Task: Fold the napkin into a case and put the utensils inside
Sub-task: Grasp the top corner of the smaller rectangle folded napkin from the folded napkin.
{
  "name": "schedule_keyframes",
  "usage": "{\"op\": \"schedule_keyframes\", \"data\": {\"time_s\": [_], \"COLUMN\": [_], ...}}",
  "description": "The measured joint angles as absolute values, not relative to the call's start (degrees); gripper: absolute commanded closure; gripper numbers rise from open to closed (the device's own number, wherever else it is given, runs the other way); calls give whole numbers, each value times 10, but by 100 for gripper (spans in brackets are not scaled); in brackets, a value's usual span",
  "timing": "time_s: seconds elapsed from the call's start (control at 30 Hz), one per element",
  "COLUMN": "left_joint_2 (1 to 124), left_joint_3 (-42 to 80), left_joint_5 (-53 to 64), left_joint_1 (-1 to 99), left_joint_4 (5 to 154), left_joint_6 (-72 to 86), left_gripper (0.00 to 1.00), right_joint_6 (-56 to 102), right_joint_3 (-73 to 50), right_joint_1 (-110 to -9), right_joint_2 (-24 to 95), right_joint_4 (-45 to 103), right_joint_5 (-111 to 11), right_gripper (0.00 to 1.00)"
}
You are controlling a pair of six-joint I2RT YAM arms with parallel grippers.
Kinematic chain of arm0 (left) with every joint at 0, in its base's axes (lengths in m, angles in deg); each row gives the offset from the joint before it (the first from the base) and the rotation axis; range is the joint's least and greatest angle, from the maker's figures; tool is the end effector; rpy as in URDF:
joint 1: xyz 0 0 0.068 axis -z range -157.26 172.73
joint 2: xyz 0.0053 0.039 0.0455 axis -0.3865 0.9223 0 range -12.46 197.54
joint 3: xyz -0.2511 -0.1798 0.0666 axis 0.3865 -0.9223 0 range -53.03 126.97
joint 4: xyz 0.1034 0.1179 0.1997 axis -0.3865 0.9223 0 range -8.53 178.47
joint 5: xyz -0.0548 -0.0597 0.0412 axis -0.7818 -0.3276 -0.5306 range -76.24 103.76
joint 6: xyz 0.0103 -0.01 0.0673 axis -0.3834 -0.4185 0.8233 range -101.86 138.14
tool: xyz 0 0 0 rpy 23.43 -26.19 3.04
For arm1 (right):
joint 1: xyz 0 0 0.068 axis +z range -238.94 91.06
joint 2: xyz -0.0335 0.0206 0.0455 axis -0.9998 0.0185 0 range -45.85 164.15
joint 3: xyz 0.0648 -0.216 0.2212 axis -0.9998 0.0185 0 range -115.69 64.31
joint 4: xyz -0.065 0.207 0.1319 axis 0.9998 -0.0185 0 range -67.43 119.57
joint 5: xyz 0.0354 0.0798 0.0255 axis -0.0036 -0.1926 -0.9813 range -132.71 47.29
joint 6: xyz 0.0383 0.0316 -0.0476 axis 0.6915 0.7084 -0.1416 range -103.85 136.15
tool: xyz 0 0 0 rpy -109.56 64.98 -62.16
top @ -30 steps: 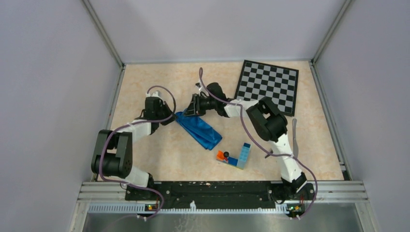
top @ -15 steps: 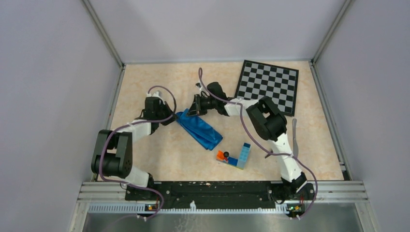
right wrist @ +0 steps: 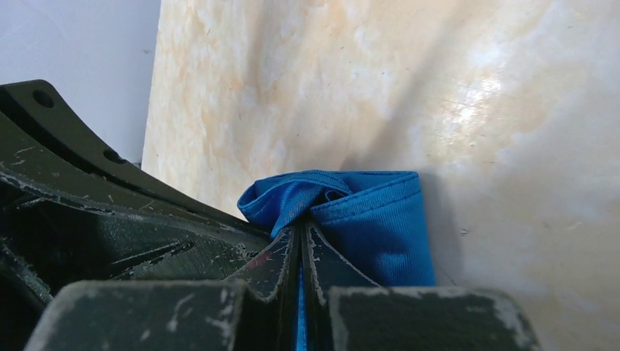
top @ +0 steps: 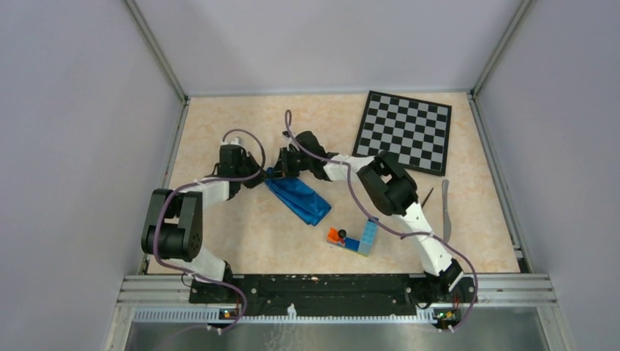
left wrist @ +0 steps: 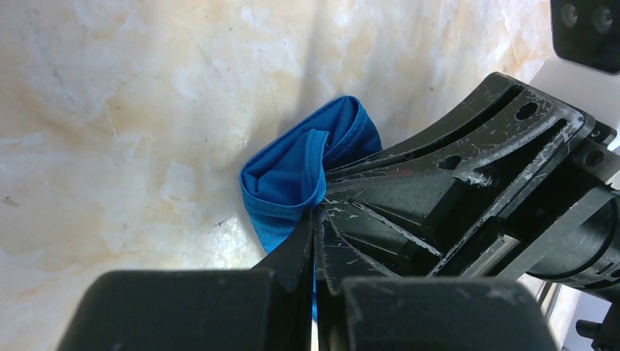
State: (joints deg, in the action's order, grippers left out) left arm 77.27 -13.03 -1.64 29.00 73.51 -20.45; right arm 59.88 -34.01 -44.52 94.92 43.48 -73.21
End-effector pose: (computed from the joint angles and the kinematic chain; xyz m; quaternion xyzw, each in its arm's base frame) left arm 0.3093 -0.0487 0.1949 -0.1992 0.8840 -0.2675 0.3276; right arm 0.3954 0.4270 0.1346 -0.1395 0.8285 0.5053 0.1969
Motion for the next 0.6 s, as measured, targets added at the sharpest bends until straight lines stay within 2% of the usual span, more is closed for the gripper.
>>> {"op": "schedule_keyframes", "data": {"time_s": [0.07, 0.23, 0.3, 0.4, 0.6], "left_joint_2": [781, 785, 776, 740, 648], "left_joint_3": [-123, -117, -117, -117, -121], "left_joint_5": [-18, -19, -23, -29, -33], "left_joint_1": [290, 293, 292, 289, 261], "left_joint_4": [735, 762, 779, 809, 849], "left_joint_6": [-207, -198, -190, -177, -165], "left_gripper": [98, 56, 46, 39, 37], "right_joint_6": [597, 570, 547, 521, 430], "right_joint_3": [-339, -320, -308, -301, -301], "right_joint_1": [-449, -459, -460, -460, -460], "right_joint_2": [949, 923, 902, 875, 822], "right_joint_4": [436, 401, 366, 329, 274], "right_joint_5": [-735, -757, -765, -770, -768], "right_gripper": [100, 91, 85, 77, 56]}}
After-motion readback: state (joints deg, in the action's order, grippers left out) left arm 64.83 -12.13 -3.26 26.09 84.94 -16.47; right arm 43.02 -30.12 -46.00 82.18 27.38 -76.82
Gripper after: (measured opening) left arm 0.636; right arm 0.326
